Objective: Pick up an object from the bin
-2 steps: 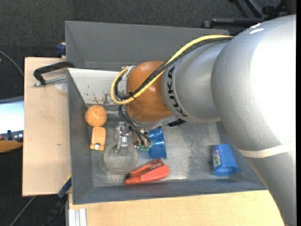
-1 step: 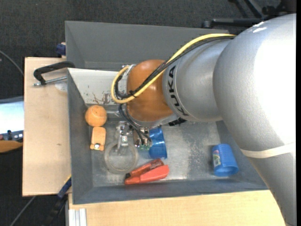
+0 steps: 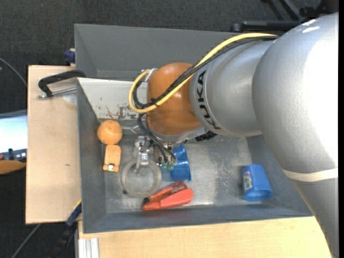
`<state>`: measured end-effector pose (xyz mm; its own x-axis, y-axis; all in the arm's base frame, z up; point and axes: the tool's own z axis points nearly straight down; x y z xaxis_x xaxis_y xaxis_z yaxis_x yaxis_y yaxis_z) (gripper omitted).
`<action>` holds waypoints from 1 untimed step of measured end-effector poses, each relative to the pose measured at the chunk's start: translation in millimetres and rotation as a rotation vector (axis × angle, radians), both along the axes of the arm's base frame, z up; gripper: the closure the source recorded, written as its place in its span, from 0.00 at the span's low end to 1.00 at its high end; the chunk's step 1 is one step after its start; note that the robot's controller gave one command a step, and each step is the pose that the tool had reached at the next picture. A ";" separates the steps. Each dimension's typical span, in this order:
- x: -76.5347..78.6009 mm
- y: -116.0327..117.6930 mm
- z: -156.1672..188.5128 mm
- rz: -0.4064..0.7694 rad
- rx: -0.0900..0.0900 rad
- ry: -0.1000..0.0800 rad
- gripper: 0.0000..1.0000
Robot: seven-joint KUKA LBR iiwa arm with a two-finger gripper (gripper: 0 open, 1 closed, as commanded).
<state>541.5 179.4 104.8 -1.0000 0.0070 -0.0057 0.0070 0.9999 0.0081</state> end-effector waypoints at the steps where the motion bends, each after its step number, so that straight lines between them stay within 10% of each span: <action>1: 1.1 0.3 23.2 0.000 0.001 -0.004 1.00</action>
Offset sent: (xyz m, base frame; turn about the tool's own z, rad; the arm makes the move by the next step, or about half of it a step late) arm -0.0001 -0.0001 0.0166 0.0000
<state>542.5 179.6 128.0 -0.9999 0.0071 -0.0098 0.0070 0.9999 0.0093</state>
